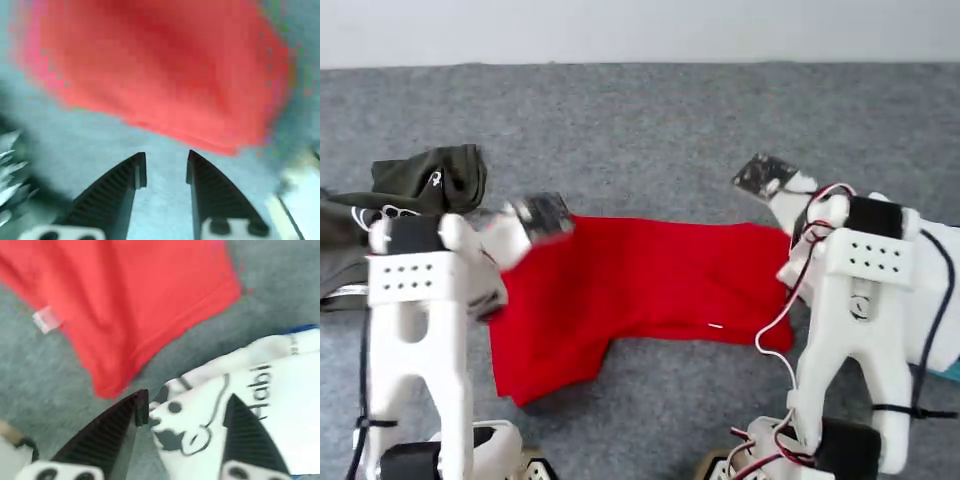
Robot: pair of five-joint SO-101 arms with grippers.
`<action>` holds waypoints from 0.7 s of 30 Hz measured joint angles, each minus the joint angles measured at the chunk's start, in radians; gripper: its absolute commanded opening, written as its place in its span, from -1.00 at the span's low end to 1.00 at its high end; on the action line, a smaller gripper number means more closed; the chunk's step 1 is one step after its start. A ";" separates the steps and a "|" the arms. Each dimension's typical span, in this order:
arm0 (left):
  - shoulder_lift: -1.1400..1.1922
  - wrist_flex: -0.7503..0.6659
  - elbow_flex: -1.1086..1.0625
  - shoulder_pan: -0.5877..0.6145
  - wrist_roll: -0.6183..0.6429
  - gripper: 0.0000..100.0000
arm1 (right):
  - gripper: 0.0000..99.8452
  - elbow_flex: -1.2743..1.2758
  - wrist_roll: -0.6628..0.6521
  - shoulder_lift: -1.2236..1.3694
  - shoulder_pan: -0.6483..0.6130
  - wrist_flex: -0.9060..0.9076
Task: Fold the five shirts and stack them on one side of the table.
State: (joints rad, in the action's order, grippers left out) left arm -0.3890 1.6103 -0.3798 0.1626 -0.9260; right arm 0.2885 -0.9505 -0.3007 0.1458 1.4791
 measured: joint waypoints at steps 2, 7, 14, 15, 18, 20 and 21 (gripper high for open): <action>0.000 -0.091 0.014 0.006 0.097 -0.82 | -1.00 -0.002 0.054 0.000 -0.028 -0.054; 0.005 -0.327 -0.041 -0.008 0.304 -0.97 | -0.98 -0.006 0.193 0.077 -0.098 -0.210; 0.218 -0.486 -0.048 -0.081 0.477 -0.97 | -0.98 -0.006 0.327 0.307 -0.143 -0.373; 0.264 -0.489 -0.031 -0.087 0.489 -0.97 | -0.98 -0.006 0.336 0.336 -0.143 -0.393; 0.405 -0.496 0.048 -0.089 0.503 -0.97 | -0.98 -0.006 0.348 0.417 -0.137 -0.456; 0.509 -0.496 0.110 -0.089 0.508 -0.97 | -0.98 -0.006 0.348 0.477 -0.137 -0.494; 0.562 -0.496 0.141 -0.089 0.508 -0.97 | -0.98 -0.006 0.348 0.505 -0.138 -0.511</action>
State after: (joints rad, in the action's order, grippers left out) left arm 0.1726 1.1147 -0.2386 0.0736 -0.4181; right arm 0.2823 -0.6022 0.2041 0.0077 0.9682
